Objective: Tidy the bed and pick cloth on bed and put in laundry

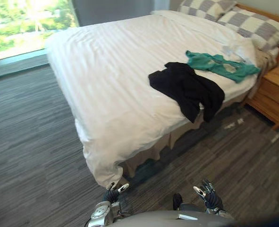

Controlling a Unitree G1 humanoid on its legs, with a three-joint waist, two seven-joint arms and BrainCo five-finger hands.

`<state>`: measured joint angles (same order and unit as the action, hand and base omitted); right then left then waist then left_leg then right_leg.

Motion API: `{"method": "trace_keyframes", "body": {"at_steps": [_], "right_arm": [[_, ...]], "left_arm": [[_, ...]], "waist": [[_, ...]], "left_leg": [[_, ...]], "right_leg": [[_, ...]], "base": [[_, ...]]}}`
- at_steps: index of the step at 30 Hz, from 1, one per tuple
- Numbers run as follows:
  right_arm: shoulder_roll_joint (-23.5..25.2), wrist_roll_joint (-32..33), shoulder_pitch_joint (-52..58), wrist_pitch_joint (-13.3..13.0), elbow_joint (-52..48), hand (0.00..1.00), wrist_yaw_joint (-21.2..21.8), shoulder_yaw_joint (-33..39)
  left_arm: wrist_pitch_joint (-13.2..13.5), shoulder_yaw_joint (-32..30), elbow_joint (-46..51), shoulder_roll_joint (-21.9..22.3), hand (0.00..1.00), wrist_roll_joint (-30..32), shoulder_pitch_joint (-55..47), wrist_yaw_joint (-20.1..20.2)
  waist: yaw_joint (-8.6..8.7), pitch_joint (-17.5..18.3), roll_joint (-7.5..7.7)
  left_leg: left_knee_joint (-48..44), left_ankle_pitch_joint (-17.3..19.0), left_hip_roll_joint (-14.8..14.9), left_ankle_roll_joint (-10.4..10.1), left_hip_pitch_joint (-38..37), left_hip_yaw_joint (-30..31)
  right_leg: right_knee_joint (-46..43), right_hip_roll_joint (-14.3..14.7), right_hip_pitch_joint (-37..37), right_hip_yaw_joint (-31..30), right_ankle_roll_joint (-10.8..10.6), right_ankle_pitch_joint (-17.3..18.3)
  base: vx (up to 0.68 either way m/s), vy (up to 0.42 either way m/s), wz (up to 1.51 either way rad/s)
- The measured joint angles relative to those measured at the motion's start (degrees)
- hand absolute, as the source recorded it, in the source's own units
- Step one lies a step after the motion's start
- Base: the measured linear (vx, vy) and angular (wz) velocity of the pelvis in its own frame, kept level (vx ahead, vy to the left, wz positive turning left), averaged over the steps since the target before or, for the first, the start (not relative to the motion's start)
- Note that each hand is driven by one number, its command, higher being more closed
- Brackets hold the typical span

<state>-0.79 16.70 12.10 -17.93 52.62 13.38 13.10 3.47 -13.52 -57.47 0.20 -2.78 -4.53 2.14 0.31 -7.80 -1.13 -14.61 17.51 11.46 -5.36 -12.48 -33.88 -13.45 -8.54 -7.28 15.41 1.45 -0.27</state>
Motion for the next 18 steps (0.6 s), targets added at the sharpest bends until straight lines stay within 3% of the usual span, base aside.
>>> {"method": "trace_keyframes", "body": {"at_steps": [2, 5, 6, 7, 9, 10, 11, 13, 15, 16, 18], "right_arm": [[0.04, 0.04, -0.02, -0.3, -0.42, 0.0, 0.04, 0.0], [0.17, -0.01, -0.36, -0.54, 0.05, 0.0, 0.07, -0.29], [0.09, -0.11, -0.73, -0.42, 0.22, 0.0, 0.12, -0.08], [0.99, -0.1, -1.07, -0.41, -0.26, 0.0, 0.41, 1.52], [0.89, -0.17, -0.11, -0.32, 0.2, 0.0, 0.56, 3.44], [0.71, -0.19, 0.9, -0.16, 1.17, 0.0, 0.6, 4.37], [0.44, -0.26, 0.82, 0.01, 1.62, 0.0, 0.66, 4.54], [-0.56, -0.8, -1.22, 0.21, 4.38, 0.0, 1.24, 5.72], [-1.05, -1.63, -2.24, 0.79, 6.0, 0.0, 1.66, 7.51], [-0.86, -1.79, -2.38, 0.89, 6.06, 0.0, 1.82, 8.03], [-0.47, -3.62, -2.71, 1.37, 5.99, 0.0, 2.53, 9.07]], "left_arm": [[-0.83, -0.12, -0.05, 0.13, 0.0, 0.21, -0.19, 0.02], [-1.4, -0.41, 0.56, 0.29, 0.0, 1.38, 0.8, 0.0], [-1.59, -0.77, 0.6, 0.33, 0.0, 1.41, -0.19, -0.04], [-1.86, -1.17, 2.26, 0.0, 0.0, 1.54, -0.66, -0.01], [-2.02, -0.93, 2.52, -0.72, 0.0, 1.52, -1.26, -0.03], [-1.96, -0.8, 2.23, -1.22, 0.0, 1.15, -1.2, -0.04], [-2.01, -0.5, 1.5, -1.31, 0.0, 1.23, -0.8, 0.0], [-2.11, 1.36, -0.25, -1.11, 0.0, 1.36, -0.25, 0.02], [-2.05, 3.89, -0.11, -1.21, 0.0, 1.38, 0.28, 0.03], [-2.05, 4.05, -0.09, -1.41, 0.0, 1.37, 0.56, -0.01], [-2.1, 4.51, -0.07, -2.19, 0.0, 1.29, 1.51, -0.2]], "waist": [[0.24, -0.5, 0.55], [-0.26, -1.04, 1.66], [-1.28, -0.64, 0.73], [-0.54, -0.71, 1.11], [1.04, -0.84, 2.2], [0.31, -0.49, 3.47], [-0.04, -0.23, 3.21], [0.44, -1.02, 1.52], [1.06, -1.12, 0.0], [1.32, -1.12, -0.23], [2.42, -2.1, 0.56]], "left_leg": [[-0.24, 0.26, -0.22, 0.06, -1.8, 0.57], [1.23, 2.37, -2.21, 2.47, -2.6, 2.48], [2.77, 1.78, -2.29, 2.62, -2.82, 2.73], [2.32, 0.9, -1.28, 0.25, -2.98, -0.44], [2.93, 0.32, -1.56, -0.71, -4.94, -0.64], [3.61, 0.17, -2.89, -0.92, -6.54, -1.47], [4.3, -0.13, -2.91, -0.37, -6.71, -1.49], [5.76, -1.87, -2.8, 4.15, -6.28, 0.86], [8.31, -1.78, -2.99, 3.95, -5.69, 1.9], [8.61, -1.55, -2.46, 3.12, -5.58, 1.4], [8.26, -1.54, -1.27, 1.17, -5.26, -1.02]], "right_leg": [[-2.88, 0.61, -0.61, -0.68, -1.09, -0.67], [-3.97, 2.74, -2.74, -4.47, -1.2, -1.24], [-1.72, 4.42, -2.99, -5.41, -0.2, -0.93], [-16.86, 0.74, -7.22, -1.38, 1.92, 6.13], [-25.93, -2.5, -4.79, 1.23, 1.26, 10.4], [-22.44, -1.39, -2.48, 1.82, -0.45, 12.47], [-19.39, 0.09, -1.67, 1.64, -0.18, 12.72], [-7.73, 4.63, 1.64, -1.1, 0.6, 8.91], [0.07, 8.74, 3.06, -2.74, 1.12, 4.07], [1.34, 9.57, 3.11, -2.78, 1.25, 3.44], [1.49, 8.29, 2.95, 1.5, 2.22, 4.54]], "base": [[0.04, -0.052, -0.67], [-0.08, -0.06, -0.9], [-0.15, -0.049, -1.34], [-0.1, -0.072, -1.03], [0.05, -0.087, -0.41], [0.09, -0.054, -0.65], [0.04, -0.038, -1.12], [-0.02, -0.068, -1.13], [-0.13, 0.019, -0.81], [-0.17, 0.008, -0.55], [-0.15, -0.065, -0.37]]}}
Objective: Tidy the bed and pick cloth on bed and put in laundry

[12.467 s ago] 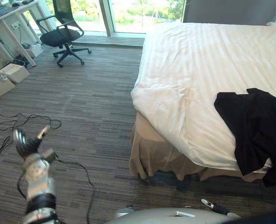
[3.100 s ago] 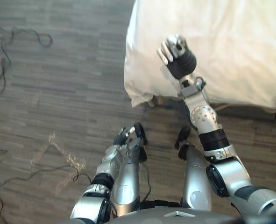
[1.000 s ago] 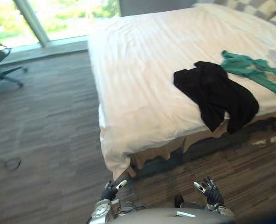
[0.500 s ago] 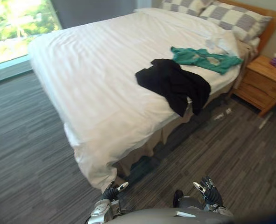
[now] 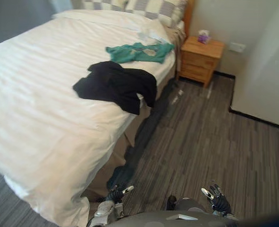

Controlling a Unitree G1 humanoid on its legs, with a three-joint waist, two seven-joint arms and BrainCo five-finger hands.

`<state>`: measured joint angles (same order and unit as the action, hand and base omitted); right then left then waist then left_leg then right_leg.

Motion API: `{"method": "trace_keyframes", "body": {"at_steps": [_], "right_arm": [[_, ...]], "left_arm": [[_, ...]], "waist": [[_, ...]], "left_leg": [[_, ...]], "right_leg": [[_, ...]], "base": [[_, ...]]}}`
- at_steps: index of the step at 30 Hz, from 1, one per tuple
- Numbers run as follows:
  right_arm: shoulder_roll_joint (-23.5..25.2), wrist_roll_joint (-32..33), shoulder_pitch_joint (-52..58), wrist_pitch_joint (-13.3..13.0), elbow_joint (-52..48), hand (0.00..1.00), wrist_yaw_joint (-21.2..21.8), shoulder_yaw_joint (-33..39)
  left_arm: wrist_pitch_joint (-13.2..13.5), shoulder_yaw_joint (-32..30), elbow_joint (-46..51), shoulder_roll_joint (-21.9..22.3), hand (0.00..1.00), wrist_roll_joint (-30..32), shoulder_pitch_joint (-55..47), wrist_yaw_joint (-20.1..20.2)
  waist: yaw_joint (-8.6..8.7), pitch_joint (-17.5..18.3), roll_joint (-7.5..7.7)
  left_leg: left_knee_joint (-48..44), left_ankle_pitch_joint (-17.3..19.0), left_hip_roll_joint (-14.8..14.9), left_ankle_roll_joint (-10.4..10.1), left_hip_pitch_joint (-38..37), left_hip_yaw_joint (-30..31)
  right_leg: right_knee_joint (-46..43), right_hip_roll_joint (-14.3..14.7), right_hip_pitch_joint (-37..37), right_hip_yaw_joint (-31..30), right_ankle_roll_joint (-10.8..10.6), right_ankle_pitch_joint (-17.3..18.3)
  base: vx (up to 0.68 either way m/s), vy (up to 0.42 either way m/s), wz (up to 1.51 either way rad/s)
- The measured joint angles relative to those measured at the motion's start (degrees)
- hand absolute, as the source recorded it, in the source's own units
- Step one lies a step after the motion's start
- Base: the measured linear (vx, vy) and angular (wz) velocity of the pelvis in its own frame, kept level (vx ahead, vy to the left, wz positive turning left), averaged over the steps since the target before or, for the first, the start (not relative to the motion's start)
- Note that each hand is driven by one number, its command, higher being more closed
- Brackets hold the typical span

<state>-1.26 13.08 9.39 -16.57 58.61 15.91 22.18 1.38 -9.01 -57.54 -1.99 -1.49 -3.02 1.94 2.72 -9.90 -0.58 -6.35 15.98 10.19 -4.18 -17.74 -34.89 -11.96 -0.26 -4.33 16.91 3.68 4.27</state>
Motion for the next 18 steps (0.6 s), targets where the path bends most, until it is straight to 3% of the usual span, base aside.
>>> {"method": "trace_keyframes", "body": {"at_steps": [2, 5, 8, 10, 13, 15, 16, 18], "right_arm": [[-0.01, -0.61, 0.15, 0.03, -0.11, 0.0, 0.08, 0.61], [-0.24, -0.9, 0.72, 0.03, -0.03, 0.0, 0.08, 0.66], [-1.16, -0.86, 0.7, 0.47, 0.12, 0.0, -0.25, -0.05], [-2.18, -0.8, 0.72, 1.47, 0.85, 0.0, -0.64, -1.16], [-3.45, 1.37, -1.76, 5.09, 2.03, 0.0, -0.45, -4.08], [-3.9, 2.72, -3.03, 7.16, 2.6, 0.0, -0.28, -5.54], [-4.44, 3.36, -3.07, 7.74, 2.44, 0.0, -0.43, -6.25], [-4.32, 3.63, -2.71, 8.45, 2.1, 0.0, -1.17, -6.49]], "left_arm": [[-0.01, 0.09, 0.0, -0.26, 0.0, -0.11, -0.16, -0.43], [0.04, 2.27, -0.03, -1.23, 0.0, 0.02, -0.28, -0.71], [0.17, 2.31, -0.06, -1.12, 0.0, -0.02, -1.51, -1.04], [0.67, 2.35, -0.03, -1.13, 0.0, 0.43, -1.95, -0.93], [3.14, 2.05, 0.36, -1.2, 0.0, 0.86, -2.6, -0.66], [4.08, 1.32, 0.79, -1.23, 0.0, 0.81, -3.17, -0.74], [4.16, 1.13, 1.09, -1.23, 0.0, 0.64, -3.61, -1.01], [3.75, 1.11, 0.67, -1.64, 0.0, -0.16, -4.13, -1.14]], "waist": [[0.07, 0.04, 0.33], [0.48, -0.53, -0.52], [0.99, -1.28, -1.11], [0.92, -1.42, -0.96], [-0.63, -1.66, -1.47], [-0.87, -1.7, -1.67], [-0.68, -1.58, -2.82], [-0.53, -0.92, -3.52]], "left_leg": [[-0.46, 0.13, 0.44, -0.72, -0.23, -1.56], [-2.92, -0.58, 0.66, -1.62, -0.41, -1.65], [-8.75, -2.6, 0.94, 0.04, -0.02, 0.21], [-12.15, -2.29, 0.58, 1.19, 0.83, 3.43], [-12.16, 1.55, -3.83, 2.08, 3.97, 17.25], [-11.59, 1.88, -5.29, 2.62, 5.3, 23.64], [-8.67, 2.37, -4.03, 2.78, 5.6, 24.58], [-8.07, 3.71, -3.2, 2.85, 4.83, 21.04]], "right_leg": [[-0.19, -0.01, -0.35, 0.67, -0.14, -0.12], [1.32, 0.62, 0.4, -0.24, -0.16, -1.12], [3.72, 0.2, 3.95, -2.21, 0.18, -1.92], [5.82, -0.13, 5.89, -4.25, 0.0, -2.5], [6.98, 0.63, 7.02, -9.54, -0.76, -2.74], [7.13, 1.98, 6.86, -13.05, -1.28, -3.08], [7.18, 3.95, 6.85, -14.4, -1.53, -3.26], [5.41, 4.09, 6.34, -14.12, -1.4, -3.95]], "base": [[-0.07, -0.039, -0.38], [0.01, -0.019, -0.17], [0.04, -0.049, -0.17], [0.05, -0.021, -0.3], [0.0, 0.026, -0.72], [-0.07, 0.068, -1.05], [-0.11, 0.08, -1.13], [0.01, 0.141, -0.96]]}}
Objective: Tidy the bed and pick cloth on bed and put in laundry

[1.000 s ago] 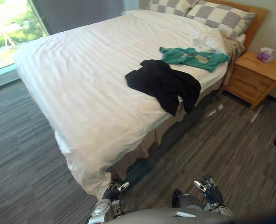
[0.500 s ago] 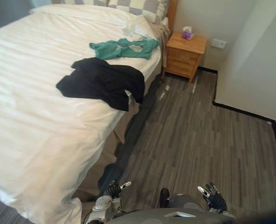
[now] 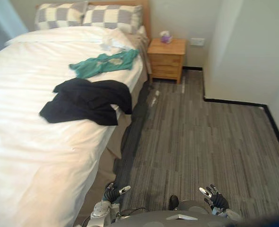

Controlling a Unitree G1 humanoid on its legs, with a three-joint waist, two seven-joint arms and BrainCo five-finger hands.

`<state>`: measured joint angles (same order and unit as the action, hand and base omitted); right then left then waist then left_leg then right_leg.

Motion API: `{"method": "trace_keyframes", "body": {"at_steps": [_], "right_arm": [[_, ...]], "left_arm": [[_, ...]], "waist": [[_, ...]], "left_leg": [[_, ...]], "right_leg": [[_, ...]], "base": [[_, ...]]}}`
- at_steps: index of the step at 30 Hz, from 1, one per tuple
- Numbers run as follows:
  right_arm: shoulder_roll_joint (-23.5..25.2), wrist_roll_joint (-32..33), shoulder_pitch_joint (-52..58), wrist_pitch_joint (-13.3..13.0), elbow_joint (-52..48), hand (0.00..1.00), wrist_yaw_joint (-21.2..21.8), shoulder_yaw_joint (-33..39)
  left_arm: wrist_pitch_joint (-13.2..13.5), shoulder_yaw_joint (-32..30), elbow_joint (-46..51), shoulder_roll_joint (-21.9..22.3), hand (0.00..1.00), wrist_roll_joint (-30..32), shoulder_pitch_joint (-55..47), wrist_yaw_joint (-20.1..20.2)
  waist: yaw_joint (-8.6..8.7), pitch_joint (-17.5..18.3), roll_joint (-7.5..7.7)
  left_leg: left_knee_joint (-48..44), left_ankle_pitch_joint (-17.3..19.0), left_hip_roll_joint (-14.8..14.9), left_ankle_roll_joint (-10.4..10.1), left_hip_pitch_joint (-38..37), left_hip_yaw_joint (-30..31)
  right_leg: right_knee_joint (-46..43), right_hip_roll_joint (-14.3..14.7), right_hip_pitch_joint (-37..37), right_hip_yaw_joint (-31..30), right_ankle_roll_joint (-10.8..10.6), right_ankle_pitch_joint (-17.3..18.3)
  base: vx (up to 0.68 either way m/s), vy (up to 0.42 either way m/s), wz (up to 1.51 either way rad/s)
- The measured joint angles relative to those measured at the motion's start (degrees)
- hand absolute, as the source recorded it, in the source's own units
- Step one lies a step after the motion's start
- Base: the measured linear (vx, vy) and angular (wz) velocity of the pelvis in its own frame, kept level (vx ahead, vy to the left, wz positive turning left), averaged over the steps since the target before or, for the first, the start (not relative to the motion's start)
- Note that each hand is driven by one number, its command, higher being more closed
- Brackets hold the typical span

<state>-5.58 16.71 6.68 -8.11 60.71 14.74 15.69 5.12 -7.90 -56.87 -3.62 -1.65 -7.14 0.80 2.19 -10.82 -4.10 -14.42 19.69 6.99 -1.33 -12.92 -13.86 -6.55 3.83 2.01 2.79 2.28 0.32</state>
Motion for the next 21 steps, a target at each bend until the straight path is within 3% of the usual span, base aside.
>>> {"method": "trace_keyframes", "body": {"at_steps": [2, 5, 6, 12, 15, 18, 20, 21], "right_arm": [[0.13, 0.1, 1.11, 0.97, 0.41, 0.0, -0.44, -0.12], [0.1, 2.24, 2.04, 2.54, 0.75, 0.0, -0.91, 0.26], [0.5, -1.25, 2.52, 4.36, 2.14, 0.0, -2.63, 2.4], [0.75, -1.2, 2.78, 4.27, 2.0, 0.0, -2.63, 2.97], [1.26, -0.08, 3.93, 2.84, 0.75, 0.0, -2.37, 3.21], [2.06, 1.8, 5.05, 0.86, -0.96, 0.0, -2.26, 3.38], [2.57, 2.15, 5.63, -0.27, -1.86, 0.0, -2.05, 3.44], [2.62, 2.12, 5.74, -0.34, -1.98, 0.0, -1.93, 3.44]], "left_arm": [[-0.99, -0.14, -0.7, -0.72, 0.0, -0.08, 0.37, -0.04], [-2.45, 0.0, -0.8, -0.47, 0.0, -0.08, 0.81, -0.03], [-3.71, -1.48, -4.18, -0.59, 0.0, 0.24, -1.67, -0.84], [-3.71, -1.51, -4.16, -0.56, 0.0, 0.19, -1.83, -0.87], [-3.57, -3.31, -3.69, 0.1, 0.0, -2.78, -2.39, -1.18], [-3.0, -4.65, -2.81, 0.84, 0.0, -7.2, -2.96, -1.41], [-1.5, -5.09, -2.45, 1.04, 0.0, -11.99, -3.1, -1.46], [-1.17, -5.18, -2.24, 1.11, 0.0, -12.95, -2.89, -1.49]], "waist": [[-0.14, -0.29, 0.97], [0.17, -0.19, 0.67], [-1.75, 1.01, 1.26], [-1.73, 0.96, 1.51], [-1.91, 0.99, 1.54], [-2.32, 0.38, 1.12], [-2.83, -0.63, 1.27], [-2.93, -0.73, 1.2]], "left_leg": [[0.79, -0.45, -0.6, 0.18, -0.26, -1.67], [3.55, -1.95, -1.02, -1.07, -1.17, -2.05], [7.27, -4.77, 0.2, -2.81, -4.04, 2.14], [8.16, -4.81, 0.12, -2.74, -3.36, 2.21], [8.08, -4.91, 0.14, -2.56, -1.18, 2.3], [7.09, -4.75, 1.0, -2.63, 0.56, 1.66], [4.13, -2.91, 2.46, -2.64, 1.68, -0.3], [3.04, -2.25, 2.8, -2.6, 2.23, -0.86]], "right_leg": [[-1.88, -0.79, -1.07, 0.36, -0.56, 1.5], [-0.49, -1.02, -0.95, 0.57, -0.24, 0.98], [12.42, 0.84, 5.56, 2.7, 0.24, -3.32], [12.41, 0.47, 5.23, 3.39, 0.09, -3.43], [12.08, -0.08, 3.77, 5.66, 0.1, -3.42], [7.89, -0.23, 0.69, 7.63, 0.51, -1.18], [-1.69, -1.94, -3.59, 12.45, 0.79, 4.72], [-3.82, -2.24, -4.69, 13.11, 0.87, 5.83]], "base": [[0.08, 0.121, -0.59], [0.09, 0.059, -0.06], [0.05, 0.018, 0.03], [0.0, 0.002, 0.05], [0.03, 0.026, 0.08], [0.08, 0.008, 0.0], [0.06, -0.012, -0.03], [0.05, -0.017, -0.13]]}}
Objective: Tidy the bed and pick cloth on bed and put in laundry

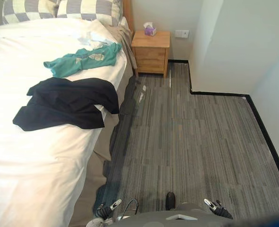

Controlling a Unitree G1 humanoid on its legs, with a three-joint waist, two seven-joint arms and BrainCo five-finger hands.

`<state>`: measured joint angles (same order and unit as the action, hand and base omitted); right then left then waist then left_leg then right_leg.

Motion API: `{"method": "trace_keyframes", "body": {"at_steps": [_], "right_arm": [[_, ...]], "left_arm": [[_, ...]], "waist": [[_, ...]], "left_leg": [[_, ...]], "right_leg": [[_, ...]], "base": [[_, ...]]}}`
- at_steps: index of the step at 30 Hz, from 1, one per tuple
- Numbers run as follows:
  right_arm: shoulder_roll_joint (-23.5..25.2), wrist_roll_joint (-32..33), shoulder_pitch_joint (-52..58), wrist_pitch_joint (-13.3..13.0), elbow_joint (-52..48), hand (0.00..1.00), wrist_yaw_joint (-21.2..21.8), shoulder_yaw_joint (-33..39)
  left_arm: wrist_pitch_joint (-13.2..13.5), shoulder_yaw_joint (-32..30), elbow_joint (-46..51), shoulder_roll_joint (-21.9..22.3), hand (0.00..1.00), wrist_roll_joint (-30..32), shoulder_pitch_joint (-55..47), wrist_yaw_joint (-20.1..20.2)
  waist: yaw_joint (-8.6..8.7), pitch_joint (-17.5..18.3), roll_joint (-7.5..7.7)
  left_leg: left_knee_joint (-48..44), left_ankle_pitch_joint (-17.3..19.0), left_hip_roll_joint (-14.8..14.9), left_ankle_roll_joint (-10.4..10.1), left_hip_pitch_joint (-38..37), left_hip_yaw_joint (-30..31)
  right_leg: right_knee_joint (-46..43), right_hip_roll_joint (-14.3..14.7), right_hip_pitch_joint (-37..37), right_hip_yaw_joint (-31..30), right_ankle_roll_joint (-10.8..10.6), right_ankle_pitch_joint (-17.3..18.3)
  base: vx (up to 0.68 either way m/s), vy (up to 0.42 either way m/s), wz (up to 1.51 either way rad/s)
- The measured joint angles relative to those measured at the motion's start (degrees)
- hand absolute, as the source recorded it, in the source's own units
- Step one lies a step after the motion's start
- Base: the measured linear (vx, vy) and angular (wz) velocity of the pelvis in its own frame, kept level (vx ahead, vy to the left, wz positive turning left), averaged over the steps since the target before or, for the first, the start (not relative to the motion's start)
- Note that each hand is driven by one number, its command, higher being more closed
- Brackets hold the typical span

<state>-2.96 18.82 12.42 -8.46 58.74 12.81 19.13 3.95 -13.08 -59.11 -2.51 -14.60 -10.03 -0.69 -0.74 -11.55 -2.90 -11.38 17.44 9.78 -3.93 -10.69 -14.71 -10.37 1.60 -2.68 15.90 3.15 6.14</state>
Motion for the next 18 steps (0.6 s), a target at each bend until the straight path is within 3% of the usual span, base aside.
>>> {"method": "trace_keyframes", "body": {"at_steps": [1, 2, 3, 5, 6, 7, 9, 12, 14, 15, 17, 18], "right_arm": [[0.09, -0.01, 0.43, -0.02, -0.84, 0.0, 0.15, -0.15], [0.52, 0.06, 0.35, -0.16, -2.48, 0.0, 0.34, -0.43], [0.69, 0.04, 0.39, -0.22, -2.67, 0.0, 0.37, -0.66], [-0.15, 0.06, 0.69, -0.56, -3.01, 0.0, 0.42, -2.0], [-0.4, 0.04, 0.42, -0.58, -3.35, 0.0, 0.44, -2.3], [-0.61, 0.01, 0.29, -0.62, -3.41, 0.0, 0.44, -2.45], [-0.5, 0.03, -0.41, -0.72, -3.18, 0.0, 0.53, -2.41], [-0.23, -0.03, -2.47, -0.86, -3.16, 0.0, 0.8, -2.6], [-0.15, -0.01, -2.65, -1.18, -3.26, 0.0, 1.36, -3.0], [-0.18, 0.0, -2.63, -1.27, -3.35, 0.0, 1.47, -3.28], [0.09, -0.04, -2.56, -1.47, -3.83, 0.0, 1.64, -5.05], [0.0, -0.12, -2.62, -1.47, -3.89, 0.0, 1.63, -5.31]], "left_arm": [[0.64, -0.67, 0.52, 0.22, 0.0, -1.73, -0.38, -0.05], [1.84, -2.75, 0.71, 0.29, 0.0, -4.81, -0.87, -0.28], [2.07, -3.38, 1.16, 0.52, 0.0, -5.59, -0.72, -0.49], [4.21, -4.87, 3.95, 2.68, 0.0, -7.27, -1.8, -0.96], [4.45, -5.09, 4.1, 2.73, 0.0, -7.26, -2.15, -1.04], [4.53, -5.13, 4.26, 2.82, 0.0, -7.24, -2.47, -1.12], [4.49, -5.09, 4.43, 3.7, 0.0, -7.24, -3.05, -1.12], [4.66, -5.08, 4.91, 3.54, 0.0, -7.89, -2.87, -0.16], [4.92, -5.64, 4.95, 4.11, 0.0, -9.63, -2.77, 0.44], [4.94, -6.05, 4.95, 4.26, 0.0, -9.65, -2.78, 0.47], [5.0, -7.81, 4.74, 4.52, 0.0, -9.8, -2.73, 0.96], [5.05, -7.9, 4.68, 4.33, 0.0, -9.78, -2.71, 1.12]], "waist": [[-0.18, 0.08, 0.47], [0.28, -0.74, 1.32], [0.33, -0.98, 1.54], [-0.35, -2.12, 0.99], [-0.31, -2.34, 0.9], [-0.2, -2.33, 0.65], [-0.46, -2.32, 1.15], [-1.35, -2.6, 1.77], [-2.08, -2.61, 1.75], [-2.08, -2.6, 1.72], [-2.57, -2.12, 1.23], [-2.86, -2.1, 1.36]], "left_leg": [[-3.22, 1.59, 0.56, -0.02, 1.48, -0.89], [-16.61, 2.68, 2.57, 0.04, 7.17, -4.09], [-22.12, 1.66, 3.52, 0.94, 10.11, -4.3], [-41.75, -8.08, 7.88, 1.96, 18.59, -2.5], [-44.73, -9.68, 8.2, 1.8, 20.06, -2.01], [-46.59, -8.06, 8.14, 1.5, 21.0, -1.48], [-42.67, -2.78, 6.18, 0.84, 21.55, -2.14], [-28.47, -1.04, 2.65, 0.98, 21.7, -4.83], [-14.27, -4.53, 0.79, 0.77, 21.7, -7.12], [-12.21, -5.27, 0.82, 0.7, 21.66, -7.11], [-10.73, -10.25, 0.95, 2.25, 20.76, -9.22], [-11.06, -9.36, 0.81, 3.12, 20.74, -10.15]], "right_leg": [[-3.99, -0.95, -2.08, 0.8, 0.45, 2.5], [-7.91, -2.27, -4.28, 2.05, 0.69, 5.34], [-8.21, -2.62, -4.26, 2.44, 0.63, 5.65], [-7.57, -2.75, -1.1, 2.06, 1.03, 6.46], [-7.56, -2.71, -0.28, 1.91, 1.09, 6.75], [-7.57, -2.76, 0.76, 1.56, 1.07, 7.12], [-5.96, -3.09, 3.33, -1.22, 0.91, 6.68], [-3.16, -3.96, 5.02, -4.65, 0.48, 5.81], [-1.45, -4.94, 6.45, -7.5, -1.06, 6.64], [-1.38, -5.1, 6.72, -7.76, -1.34, 6.8], [-0.76, -6.02, 7.93, -10.23, -4.55, 7.63], [-1.36, -6.37, 8.17, -10.3, -5.48, 7.36]], "base": [[0.07, -0.015, 0.13], [0.05, -0.031, 0.23], [0.07, -0.058, 0.26], [0.16, -0.029, 0.01], [0.2, 0.045, 0.02], [0.24, 0.053, -0.12], [0.28, 0.061, -0.41], [0.23, 0.132, -0.68], [0.21, 0.212, -0.67], [0.33, 0.324, -0.65], [0.34, 0.299, -0.71], [0.35, 0.292, -0.67]]}}
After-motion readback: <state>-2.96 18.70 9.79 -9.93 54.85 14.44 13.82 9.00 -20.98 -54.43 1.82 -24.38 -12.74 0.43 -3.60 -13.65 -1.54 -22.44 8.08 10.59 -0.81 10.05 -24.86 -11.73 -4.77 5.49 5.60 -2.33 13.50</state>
